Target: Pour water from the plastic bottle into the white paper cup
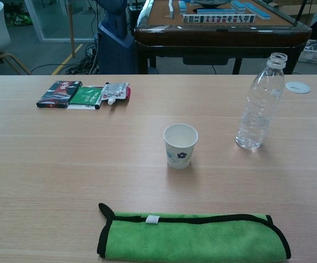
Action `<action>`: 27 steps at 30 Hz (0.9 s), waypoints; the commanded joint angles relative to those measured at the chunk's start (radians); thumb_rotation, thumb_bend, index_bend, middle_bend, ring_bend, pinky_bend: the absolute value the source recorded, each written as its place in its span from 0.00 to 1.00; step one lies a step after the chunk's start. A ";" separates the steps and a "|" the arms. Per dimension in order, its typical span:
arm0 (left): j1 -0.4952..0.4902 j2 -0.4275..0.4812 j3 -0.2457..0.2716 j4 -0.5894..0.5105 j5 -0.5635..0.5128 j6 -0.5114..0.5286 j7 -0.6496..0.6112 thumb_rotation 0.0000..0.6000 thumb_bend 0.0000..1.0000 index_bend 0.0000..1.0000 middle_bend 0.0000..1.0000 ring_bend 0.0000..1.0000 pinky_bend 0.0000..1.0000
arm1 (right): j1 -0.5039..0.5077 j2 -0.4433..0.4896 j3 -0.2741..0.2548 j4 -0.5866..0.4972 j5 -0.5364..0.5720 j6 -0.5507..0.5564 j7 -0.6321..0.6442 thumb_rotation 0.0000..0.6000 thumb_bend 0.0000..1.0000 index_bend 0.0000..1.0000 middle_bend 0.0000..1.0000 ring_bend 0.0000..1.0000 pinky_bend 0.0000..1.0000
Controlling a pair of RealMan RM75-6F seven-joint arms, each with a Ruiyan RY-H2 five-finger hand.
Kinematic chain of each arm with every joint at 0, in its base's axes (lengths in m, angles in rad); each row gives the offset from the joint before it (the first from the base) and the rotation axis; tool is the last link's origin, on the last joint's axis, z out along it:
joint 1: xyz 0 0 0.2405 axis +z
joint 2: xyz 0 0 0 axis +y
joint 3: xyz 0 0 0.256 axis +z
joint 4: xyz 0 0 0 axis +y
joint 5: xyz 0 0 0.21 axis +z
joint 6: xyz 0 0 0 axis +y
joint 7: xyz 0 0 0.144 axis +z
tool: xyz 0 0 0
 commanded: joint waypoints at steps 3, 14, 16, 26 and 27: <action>0.003 0.000 0.001 -0.006 0.011 0.011 0.010 1.00 0.22 0.21 0.34 0.27 0.44 | -0.082 0.056 -0.049 -0.067 -0.041 0.109 -0.060 1.00 0.00 0.11 0.19 0.17 0.44; 0.005 -0.007 -0.003 0.000 0.015 0.024 0.014 1.00 0.22 0.21 0.34 0.27 0.44 | -0.239 0.049 -0.104 -0.085 -0.144 0.344 -0.113 1.00 0.00 0.11 0.20 0.17 0.44; 0.006 -0.007 -0.004 0.001 0.014 0.025 0.010 1.00 0.22 0.21 0.34 0.27 0.44 | -0.252 0.054 -0.105 -0.098 -0.150 0.365 -0.142 1.00 0.00 0.11 0.21 0.17 0.44; 0.002 -0.003 -0.007 -0.001 0.012 0.019 0.002 1.00 0.22 0.21 0.34 0.27 0.44 | -0.287 0.099 -0.103 -0.182 -0.183 0.397 -0.164 1.00 0.00 0.11 0.21 0.17 0.44; 0.001 -0.004 -0.006 0.000 0.011 0.016 0.003 1.00 0.22 0.21 0.34 0.27 0.44 | -0.287 0.099 -0.101 -0.181 -0.181 0.391 -0.163 1.00 0.00 0.11 0.21 0.17 0.44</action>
